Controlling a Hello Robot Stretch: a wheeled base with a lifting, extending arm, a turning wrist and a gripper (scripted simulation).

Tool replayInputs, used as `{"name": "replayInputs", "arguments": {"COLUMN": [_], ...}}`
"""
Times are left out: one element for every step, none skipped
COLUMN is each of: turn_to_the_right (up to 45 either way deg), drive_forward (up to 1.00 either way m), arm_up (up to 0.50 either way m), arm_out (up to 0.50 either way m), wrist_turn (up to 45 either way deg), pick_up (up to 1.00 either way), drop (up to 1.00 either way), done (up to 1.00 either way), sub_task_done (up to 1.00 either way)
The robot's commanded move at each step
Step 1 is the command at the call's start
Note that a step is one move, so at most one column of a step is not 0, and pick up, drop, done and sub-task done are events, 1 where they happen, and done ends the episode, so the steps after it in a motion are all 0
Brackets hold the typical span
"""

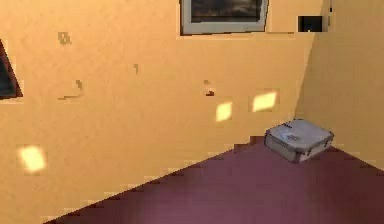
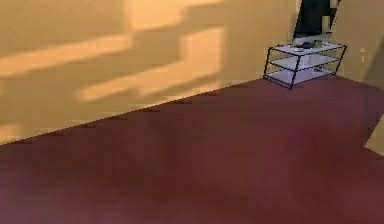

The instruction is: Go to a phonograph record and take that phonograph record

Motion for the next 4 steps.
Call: {"name": "replayInputs", "arguments": {"turn_to_the_right": [45.0, 9.0, 0.0, 45.0], "drive_forward": [0.0, 0.0, 0.1, 0.0], "arm_up": [0.0, 0.0, 0.0, 0.0], "arm_out": [0.0, 0.0, 0.0, 0.0], "wrist_turn": [0.0, 0.0, 0.0, 0.0], "pick_up": [0.0, 0.0, 0.0, 0.0], "drop": [0.0, 0.0, 0.0, 0.0], "done": [0.0, 0.0, 0.0, 0.0], "sub_task_done": [0.0, 0.0, 0.0, 0.0]}}
